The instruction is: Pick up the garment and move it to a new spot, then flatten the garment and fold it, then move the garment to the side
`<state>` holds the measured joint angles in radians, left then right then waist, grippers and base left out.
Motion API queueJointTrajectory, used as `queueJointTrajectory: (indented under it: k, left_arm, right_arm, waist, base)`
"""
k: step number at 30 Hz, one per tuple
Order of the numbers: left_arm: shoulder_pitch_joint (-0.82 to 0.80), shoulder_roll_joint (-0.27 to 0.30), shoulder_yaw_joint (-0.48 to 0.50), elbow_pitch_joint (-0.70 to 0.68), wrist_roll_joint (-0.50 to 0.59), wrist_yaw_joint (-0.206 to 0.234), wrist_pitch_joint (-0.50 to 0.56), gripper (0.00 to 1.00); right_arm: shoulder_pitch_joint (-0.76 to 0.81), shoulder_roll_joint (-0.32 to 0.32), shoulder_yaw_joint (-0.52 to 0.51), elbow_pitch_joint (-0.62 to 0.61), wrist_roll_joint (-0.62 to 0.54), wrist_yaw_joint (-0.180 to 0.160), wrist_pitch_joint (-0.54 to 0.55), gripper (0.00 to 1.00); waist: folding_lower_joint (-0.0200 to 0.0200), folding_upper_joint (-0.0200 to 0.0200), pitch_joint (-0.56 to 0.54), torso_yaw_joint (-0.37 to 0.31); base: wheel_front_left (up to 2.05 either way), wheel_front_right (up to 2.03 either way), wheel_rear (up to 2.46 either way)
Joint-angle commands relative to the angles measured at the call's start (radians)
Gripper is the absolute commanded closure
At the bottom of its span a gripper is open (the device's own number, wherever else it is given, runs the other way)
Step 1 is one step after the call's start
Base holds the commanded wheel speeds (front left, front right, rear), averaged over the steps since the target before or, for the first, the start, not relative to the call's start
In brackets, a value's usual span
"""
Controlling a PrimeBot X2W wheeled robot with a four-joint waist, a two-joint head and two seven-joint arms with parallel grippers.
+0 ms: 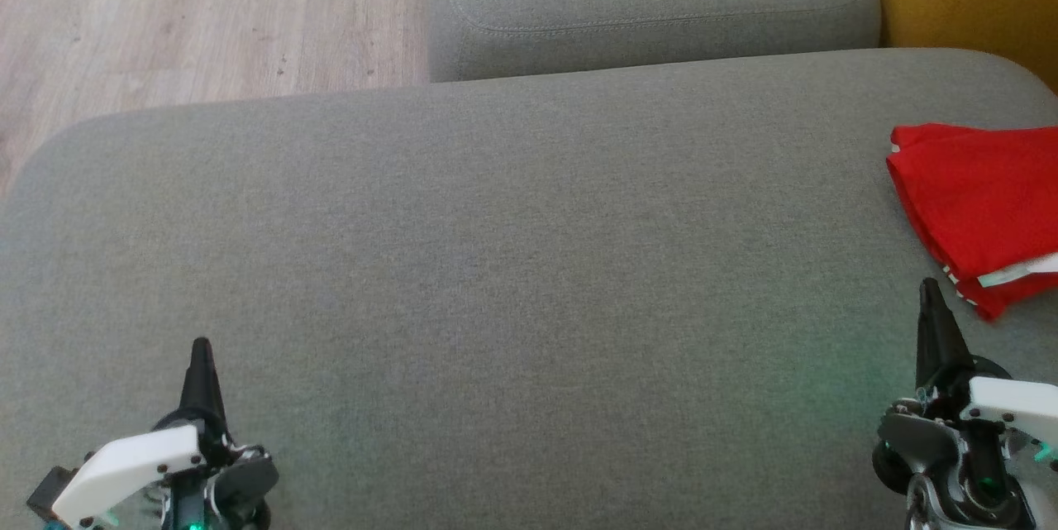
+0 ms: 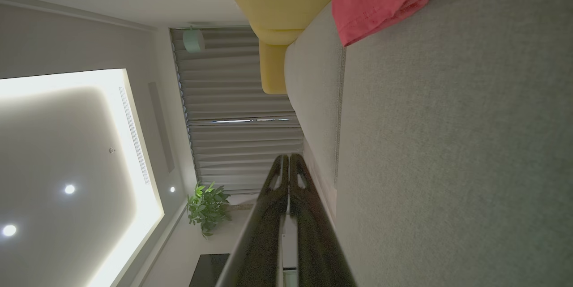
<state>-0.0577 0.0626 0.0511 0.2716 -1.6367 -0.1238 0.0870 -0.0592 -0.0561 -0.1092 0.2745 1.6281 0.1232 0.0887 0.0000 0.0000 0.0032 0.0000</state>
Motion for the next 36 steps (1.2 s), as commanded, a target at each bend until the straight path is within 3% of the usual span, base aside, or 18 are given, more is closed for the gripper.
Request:
queueJointTrajectory:
  k: [1,36]
  left_arm:
    - [-0.048,0.007,0.035,-0.028,0.005,-0.007,0.004,1.00]
    - [-0.049,0.000,0.046,-0.027,0.014,-0.007,0.013,1.00]
  right_arm:
    - [-0.047,-0.010,0.017,-0.031,-0.001,0.008,0.007,1.00]
    - [-0.047,-0.004,0.009,-0.030,-0.008,0.008,0.014,1.00]
  waist:
    - [0.0000,0.0000,0.000,0.000]
    - [0.0000,0.0000,0.000,0.000]
  base:
    - [0.00,0.00,0.00]
    - [0.00,0.00,0.00]
